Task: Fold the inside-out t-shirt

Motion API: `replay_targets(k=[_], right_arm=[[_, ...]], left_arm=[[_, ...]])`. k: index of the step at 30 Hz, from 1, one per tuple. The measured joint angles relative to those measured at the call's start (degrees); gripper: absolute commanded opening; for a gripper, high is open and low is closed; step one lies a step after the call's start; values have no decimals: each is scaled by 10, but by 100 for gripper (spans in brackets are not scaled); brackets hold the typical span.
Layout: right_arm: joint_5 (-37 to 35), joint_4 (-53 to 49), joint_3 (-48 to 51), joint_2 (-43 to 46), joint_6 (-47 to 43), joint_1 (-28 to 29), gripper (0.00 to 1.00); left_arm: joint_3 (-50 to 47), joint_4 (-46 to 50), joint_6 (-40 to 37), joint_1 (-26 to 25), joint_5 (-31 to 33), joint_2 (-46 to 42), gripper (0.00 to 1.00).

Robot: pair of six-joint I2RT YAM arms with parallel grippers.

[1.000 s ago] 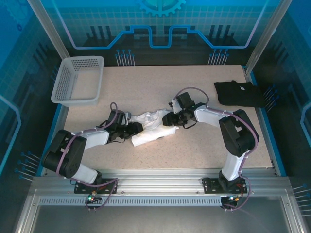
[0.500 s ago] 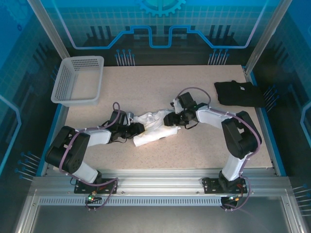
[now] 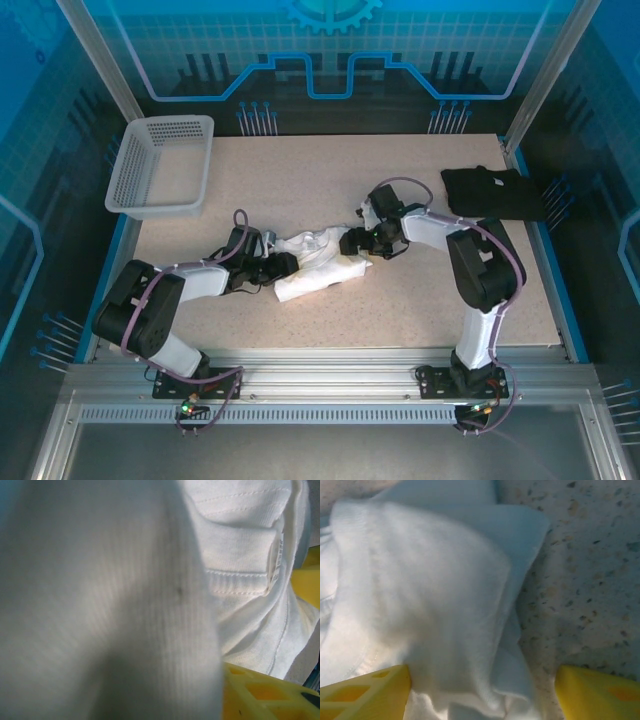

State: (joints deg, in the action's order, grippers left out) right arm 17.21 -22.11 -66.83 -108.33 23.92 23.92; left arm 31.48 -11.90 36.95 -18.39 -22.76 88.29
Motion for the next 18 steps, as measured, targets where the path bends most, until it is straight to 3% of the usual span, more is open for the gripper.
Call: replay_targets(k=[11,18], right_arm=[[59,36,-10,-27,36,28,43],[74,57,-4,-27,47,28,2]], left_arm=[[0,0,0,0,0,0,54],[0,-1,0,0,0,1,56]])
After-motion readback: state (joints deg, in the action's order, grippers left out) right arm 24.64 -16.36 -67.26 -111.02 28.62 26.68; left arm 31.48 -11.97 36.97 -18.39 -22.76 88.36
